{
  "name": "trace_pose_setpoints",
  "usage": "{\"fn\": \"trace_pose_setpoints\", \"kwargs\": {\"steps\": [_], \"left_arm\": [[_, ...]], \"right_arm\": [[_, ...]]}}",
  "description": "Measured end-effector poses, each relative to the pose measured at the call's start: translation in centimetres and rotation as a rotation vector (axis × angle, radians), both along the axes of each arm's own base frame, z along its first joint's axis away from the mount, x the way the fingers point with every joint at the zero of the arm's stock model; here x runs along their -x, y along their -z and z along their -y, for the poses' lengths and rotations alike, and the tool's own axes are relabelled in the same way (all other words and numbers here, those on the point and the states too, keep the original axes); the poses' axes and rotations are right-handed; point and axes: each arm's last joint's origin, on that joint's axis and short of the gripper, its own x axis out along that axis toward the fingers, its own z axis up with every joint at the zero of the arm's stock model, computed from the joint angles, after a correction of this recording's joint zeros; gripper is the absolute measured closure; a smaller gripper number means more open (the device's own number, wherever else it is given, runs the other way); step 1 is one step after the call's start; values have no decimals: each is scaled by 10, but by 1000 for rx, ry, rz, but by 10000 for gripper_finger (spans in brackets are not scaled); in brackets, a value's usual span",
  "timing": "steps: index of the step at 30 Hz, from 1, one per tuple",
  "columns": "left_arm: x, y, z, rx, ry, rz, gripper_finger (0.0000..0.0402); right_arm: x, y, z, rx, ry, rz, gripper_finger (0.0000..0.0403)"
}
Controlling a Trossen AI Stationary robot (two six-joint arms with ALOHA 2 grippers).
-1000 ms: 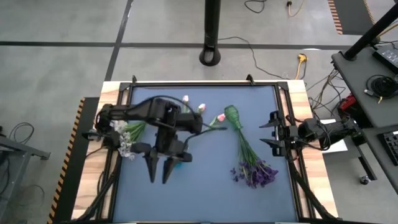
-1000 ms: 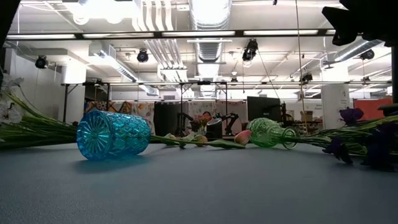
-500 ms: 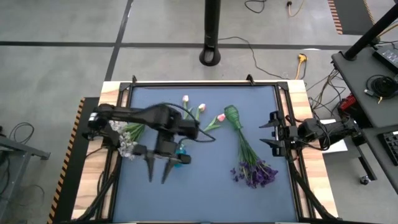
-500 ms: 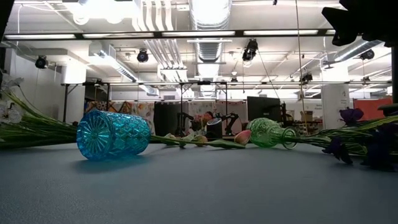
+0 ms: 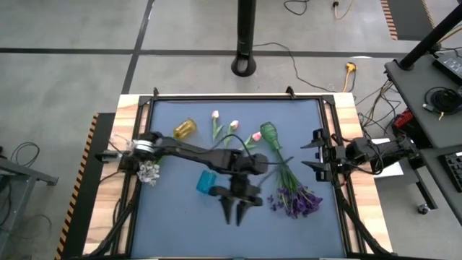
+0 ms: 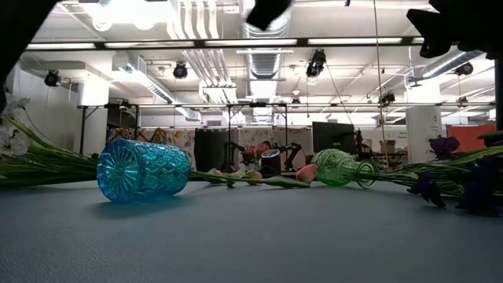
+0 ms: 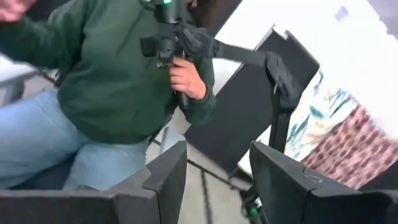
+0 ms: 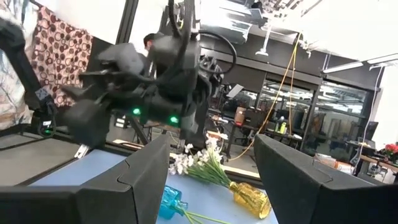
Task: Sort flowers into vase by color
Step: Adjust the green vase
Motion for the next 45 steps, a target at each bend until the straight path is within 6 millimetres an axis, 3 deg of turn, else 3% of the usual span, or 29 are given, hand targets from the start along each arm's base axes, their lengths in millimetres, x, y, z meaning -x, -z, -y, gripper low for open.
{"fn": "trace_pose_setpoints", "kwargs": {"steps": [2,5,9,11,14,16,19,21,23,26,30,34,42,43,45], "left_arm": [[-16,-4,-1,-8,-6,-59,242],[-29,-21,-9,4,-26,35,242],[-20,-46,-23,11,-52,93,242],[-1,-59,-31,9,-69,115,242],[45,-82,-43,-26,-91,218,242],[58,-95,-45,-25,-84,413,242],[59,-115,-39,-139,-127,276,242],[71,-126,-38,-320,-224,114,242],[85,-138,-39,-379,-262,95,242],[117,-156,-42,-282,-189,135,242],[170,-173,-47,-135,-98,339,242],[197,-165,-48,-110,-92,410,242],[234,-112,-51,-33,-76,243,242],[234,-104,-51,-31,-74,324,242],[218,-86,-50,-61,-76,749,242]], "right_arm": [[0,0,0,-56,-18,-2,177],[0,0,1,-278,-62,-26,177],[-2,3,4,-432,25,-95,177],[-3,-2,5,-492,75,-148,177],[-2,-19,9,-606,202,-225,177],[-1,-32,11,-687,314,-304,177],[-2,-50,13,-768,451,-453,177],[-3,-61,13,-790,522,-557,177],[-19,-65,10,-779,602,-683,177],[-37,-70,8,-723,693,-811,177],[-53,-84,4,-707,711,-851,177],[-61,-96,3,-694,702,-847,177],[-59,-110,3,-667,670,-821,177],[-58,-111,3,-666,668,-818,177],[-58,-111,4,-660,667,-816,177]]}}
